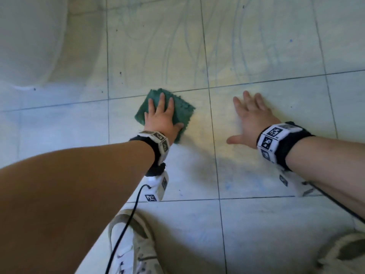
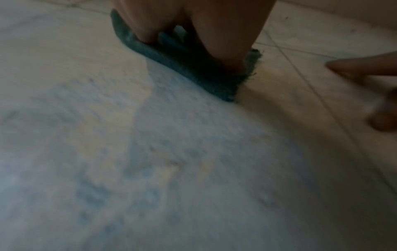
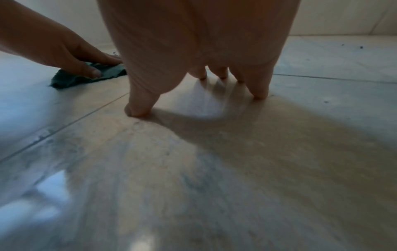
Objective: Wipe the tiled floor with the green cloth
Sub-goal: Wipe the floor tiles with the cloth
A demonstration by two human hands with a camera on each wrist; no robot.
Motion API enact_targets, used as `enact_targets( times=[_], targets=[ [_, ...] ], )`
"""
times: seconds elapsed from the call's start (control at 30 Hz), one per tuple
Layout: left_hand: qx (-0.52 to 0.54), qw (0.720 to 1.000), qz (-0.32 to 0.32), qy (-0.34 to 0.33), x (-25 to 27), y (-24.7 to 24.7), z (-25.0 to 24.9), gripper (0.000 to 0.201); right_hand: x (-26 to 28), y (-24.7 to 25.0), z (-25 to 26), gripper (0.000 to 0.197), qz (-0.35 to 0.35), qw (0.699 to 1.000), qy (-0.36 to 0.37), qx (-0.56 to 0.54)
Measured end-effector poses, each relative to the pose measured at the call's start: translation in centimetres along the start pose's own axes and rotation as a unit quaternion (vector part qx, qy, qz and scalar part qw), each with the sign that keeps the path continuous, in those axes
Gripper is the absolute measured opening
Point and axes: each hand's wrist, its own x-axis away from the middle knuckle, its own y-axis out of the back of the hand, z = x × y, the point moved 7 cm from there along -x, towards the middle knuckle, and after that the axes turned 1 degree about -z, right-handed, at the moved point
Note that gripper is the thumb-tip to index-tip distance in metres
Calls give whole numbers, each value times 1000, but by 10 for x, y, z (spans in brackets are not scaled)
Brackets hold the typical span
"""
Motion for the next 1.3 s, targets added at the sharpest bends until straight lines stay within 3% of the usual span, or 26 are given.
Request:
enact_targets(
  times=[0.2,0.33,0.4,0.53,0.63,0.7,0.9,0.97,1.03,1.13,1.3],
  targets=[
    [-62,982,78,-161,45,-55,-109,87,0,3,-7,124,-4,1000,14,19],
    [-62,978,92,-179,52,-59,-104,90,-1,7,-4,131,11,998,16,52],
    [-35,988,71,-134,40,-39,-60,92,-1,9,-2,137,29,998,13,61],
    [0,998,16,69,18,7,77,94,-3,11,1,140,49,996,12,72],
    [18,990,1,143,21,8,112,91,-5,10,1,141,50,995,12,80],
    [11,993,4,117,22,1,85,90,-4,10,2,141,51,995,9,81],
    [-60,990,73,-106,61,-59,-72,92,-1,8,9,138,40,996,7,75],
    [-77,985,77,-135,74,-74,-97,91,-2,8,12,134,38,997,5,71],
    [-80,985,68,-136,78,-76,-92,92,-1,8,14,132,36,997,5,73],
    [-46,995,58,-68,92,-75,-35,93,1,6,22,133,39,996,21,73],
    [53,986,34,156,118,-67,81,96,2,3,37,133,28,996,44,76]
  ],
)
